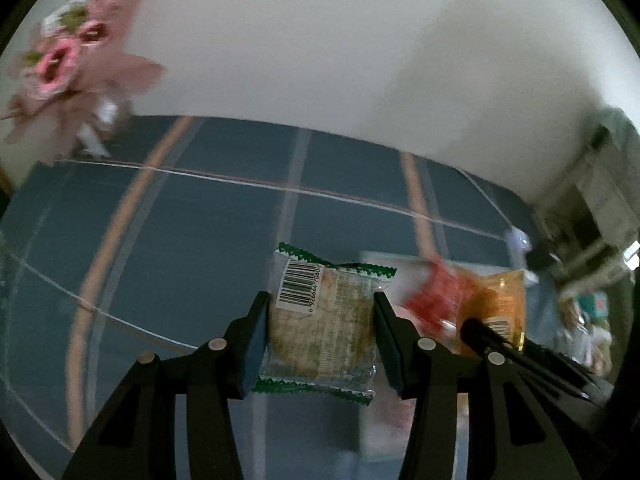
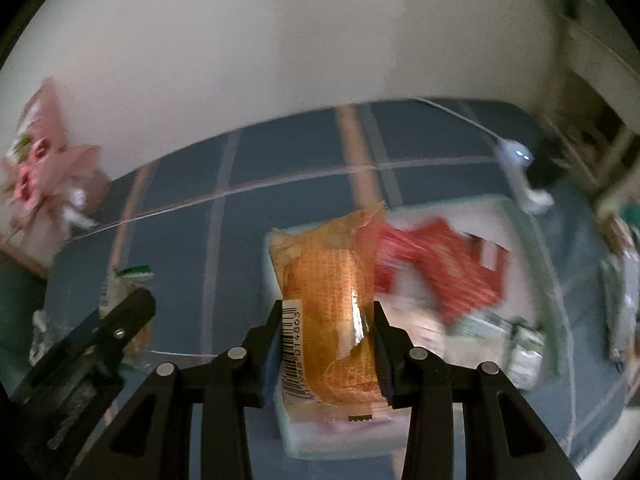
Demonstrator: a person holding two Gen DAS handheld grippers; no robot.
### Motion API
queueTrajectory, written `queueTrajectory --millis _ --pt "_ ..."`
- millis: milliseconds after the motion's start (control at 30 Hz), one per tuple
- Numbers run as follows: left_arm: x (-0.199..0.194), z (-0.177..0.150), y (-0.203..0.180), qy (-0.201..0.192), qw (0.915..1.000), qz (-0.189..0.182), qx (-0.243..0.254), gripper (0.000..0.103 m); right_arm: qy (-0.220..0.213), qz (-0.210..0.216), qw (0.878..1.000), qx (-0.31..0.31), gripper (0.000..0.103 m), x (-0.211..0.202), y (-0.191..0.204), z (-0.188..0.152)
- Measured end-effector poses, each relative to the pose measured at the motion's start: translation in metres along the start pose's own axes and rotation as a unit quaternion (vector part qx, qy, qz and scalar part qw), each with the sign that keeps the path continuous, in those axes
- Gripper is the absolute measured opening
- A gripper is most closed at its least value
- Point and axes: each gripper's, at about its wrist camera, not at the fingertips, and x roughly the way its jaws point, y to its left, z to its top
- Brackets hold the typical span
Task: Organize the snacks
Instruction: 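Carry both snacks over the tray and open both tools to drop them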
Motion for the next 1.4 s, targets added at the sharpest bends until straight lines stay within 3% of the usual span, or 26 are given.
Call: queueTrajectory --millis 133,367,833,933,1000,1067,1167,1200,1333,1400 --pt "0.019 -0.013 -0.039 0.030 0.9984 -0.035 0.033 0.051 0.008 -0.036 0.998 0.044 0.041 -0.003 -0.052 -0.008" --pt "0.032 -0.030 -0.086 0.057 0.9936 -0.062 0.076 0.051 0.032 -0.028 0.993 0.107 0.041 0.006 -0.115 -0.014" --pt "0.049 -0.024 -0.118 0.059 0.9904 -0.110 0.059 0.052 0.047 0.023 0.989 0.140 0.042 0.036 -0.142 -0.010" --pt "0.050 -0.023 -0.115 0.065 0.9898 -0.116 0.051 0.062 0.053 0.017 0.989 0.136 0.045 0.039 -0.143 -0.010" --pt "0.047 -0.023 -0.111 0.064 0.9903 -0.114 0.048 0.064 0.054 0.013 0.990 0.133 0.049 0.038 -0.143 -0.011" --pt "0.041 -0.025 -0.107 0.058 0.9912 -0.110 0.045 0.064 0.053 0.016 0.990 0.133 0.070 0.037 -0.142 -0.012" --pt "0.027 -0.029 -0.098 0.048 0.9934 -0.094 0.047 0.065 0.050 0.012 0.991 0.124 0.079 0.032 -0.137 -0.019" --pt "0.023 -0.031 -0.094 0.048 0.9947 -0.077 0.049 0.070 0.050 0.009 0.992 0.119 0.079 0.030 -0.134 -0.022" --pt "0.011 -0.039 -0.078 0.036 0.9977 -0.006 0.058 0.083 0.041 0.002 0.994 0.096 0.102 0.021 -0.121 -0.037" --pt "0.006 -0.045 -0.068 0.030 0.9968 0.038 0.062 0.084 0.035 -0.003 0.996 0.084 0.103 0.015 -0.114 -0.046"
